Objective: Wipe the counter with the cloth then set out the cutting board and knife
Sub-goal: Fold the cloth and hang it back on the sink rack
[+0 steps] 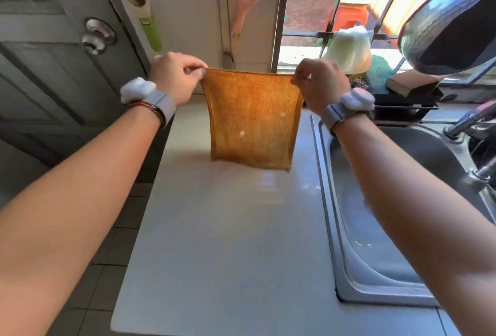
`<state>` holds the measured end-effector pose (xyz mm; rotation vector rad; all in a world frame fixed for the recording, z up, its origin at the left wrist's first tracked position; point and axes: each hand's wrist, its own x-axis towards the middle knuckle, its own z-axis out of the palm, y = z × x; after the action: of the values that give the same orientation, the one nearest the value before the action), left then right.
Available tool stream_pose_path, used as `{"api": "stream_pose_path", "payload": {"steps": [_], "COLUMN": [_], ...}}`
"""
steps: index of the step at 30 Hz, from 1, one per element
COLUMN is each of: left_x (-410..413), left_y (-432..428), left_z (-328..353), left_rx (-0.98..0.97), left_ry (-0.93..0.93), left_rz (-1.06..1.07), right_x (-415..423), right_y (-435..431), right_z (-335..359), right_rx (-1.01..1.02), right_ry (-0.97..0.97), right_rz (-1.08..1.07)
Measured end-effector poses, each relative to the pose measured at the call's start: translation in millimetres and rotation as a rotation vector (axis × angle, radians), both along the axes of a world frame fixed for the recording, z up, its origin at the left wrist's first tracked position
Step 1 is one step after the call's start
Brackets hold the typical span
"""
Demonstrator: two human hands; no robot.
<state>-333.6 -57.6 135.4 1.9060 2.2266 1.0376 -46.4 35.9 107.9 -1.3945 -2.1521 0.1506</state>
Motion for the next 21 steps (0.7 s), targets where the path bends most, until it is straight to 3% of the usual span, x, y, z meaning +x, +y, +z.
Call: {"api": "stream_pose_path", "payload": {"steps": [5,9,12,15,21], "left_x": [-4.1,0.4,6.8,10.6,22.7], "left_y": [-46.7,-106.3,-161.7,-224.6,-333.9], "left_z": [12.5,-39.5,-94.1,-140.3,-162.4], "left_rx": [0.178,0.071,-0.114,-0.268,-0.314], "left_ry": [0.104,0.201,0.247,0.179,-0.008], "left_rz": [-0.121,-0.236,-0.312,-0.392,-0.416], "right_x": [25.1,44.5,57.9,74.1,94.7], "right_y": [-48.9,-115.1,-174.9,-238.5,-342.2], "right_z": [30.8,-11.2,-66.1,-110.0,-133.7], "right_rx": [0.123,0.147,0.017,-0.139,-0.316], "right_ry": [0.109,-0.007,-0.081,-0.117,-0.078], "right_rz": [0.194,0.313,0.398,0.462,0.487]}}
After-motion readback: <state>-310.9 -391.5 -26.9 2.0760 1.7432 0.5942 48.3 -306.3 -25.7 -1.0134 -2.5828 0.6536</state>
